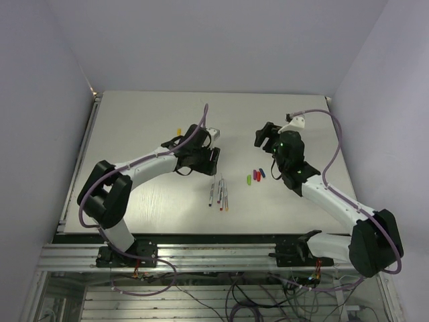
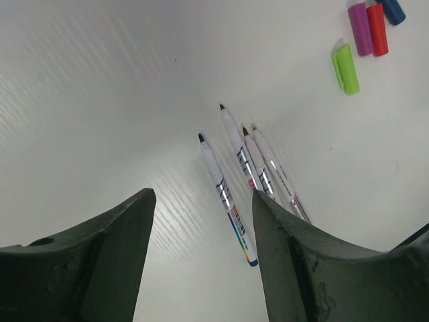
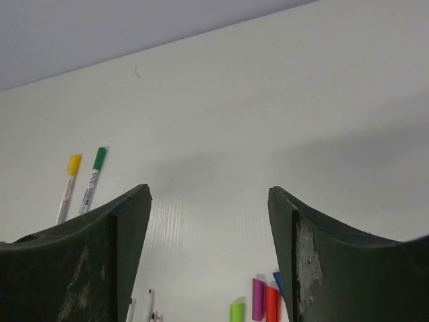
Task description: Insert the pens into the pen caps
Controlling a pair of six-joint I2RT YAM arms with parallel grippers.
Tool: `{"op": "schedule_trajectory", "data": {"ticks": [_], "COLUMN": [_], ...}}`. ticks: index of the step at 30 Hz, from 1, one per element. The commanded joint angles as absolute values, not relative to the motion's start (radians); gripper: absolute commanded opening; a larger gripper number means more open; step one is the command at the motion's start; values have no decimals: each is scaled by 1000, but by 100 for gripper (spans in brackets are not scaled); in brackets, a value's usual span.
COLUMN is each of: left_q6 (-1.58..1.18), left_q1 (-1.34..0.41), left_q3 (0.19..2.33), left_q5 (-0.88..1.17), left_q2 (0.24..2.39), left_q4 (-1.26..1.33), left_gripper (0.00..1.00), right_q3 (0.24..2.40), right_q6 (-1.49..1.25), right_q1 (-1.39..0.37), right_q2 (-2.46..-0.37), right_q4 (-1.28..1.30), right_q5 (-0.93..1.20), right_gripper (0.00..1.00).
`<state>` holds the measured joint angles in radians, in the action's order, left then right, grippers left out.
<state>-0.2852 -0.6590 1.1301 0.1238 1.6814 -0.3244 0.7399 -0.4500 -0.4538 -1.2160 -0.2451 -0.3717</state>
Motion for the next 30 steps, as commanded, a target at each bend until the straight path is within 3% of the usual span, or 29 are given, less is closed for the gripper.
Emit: {"op": "schedule_trajectory", "data": {"ticks": [1,12,30], "left_q6": [-294,-293,-314], "left_q1": [-673,-755,-854], "left_q3": [1114,1106,1074], "left_q5": [99,64,-88], "left_q2": [1654,1698,1790], "left_q4": [-386,-416,-364], "left_gripper": [70,68,64], "right_q3": [693,748,695], "right_q6": [-435,-480,-465], "right_q1": [-454,-456,-456], "right_q2": [-1166,-1224,-1191], "right_q4": [-316,-133,-149], "right_q5": [-350,-430,-407], "right_gripper": [71,63,59]}}
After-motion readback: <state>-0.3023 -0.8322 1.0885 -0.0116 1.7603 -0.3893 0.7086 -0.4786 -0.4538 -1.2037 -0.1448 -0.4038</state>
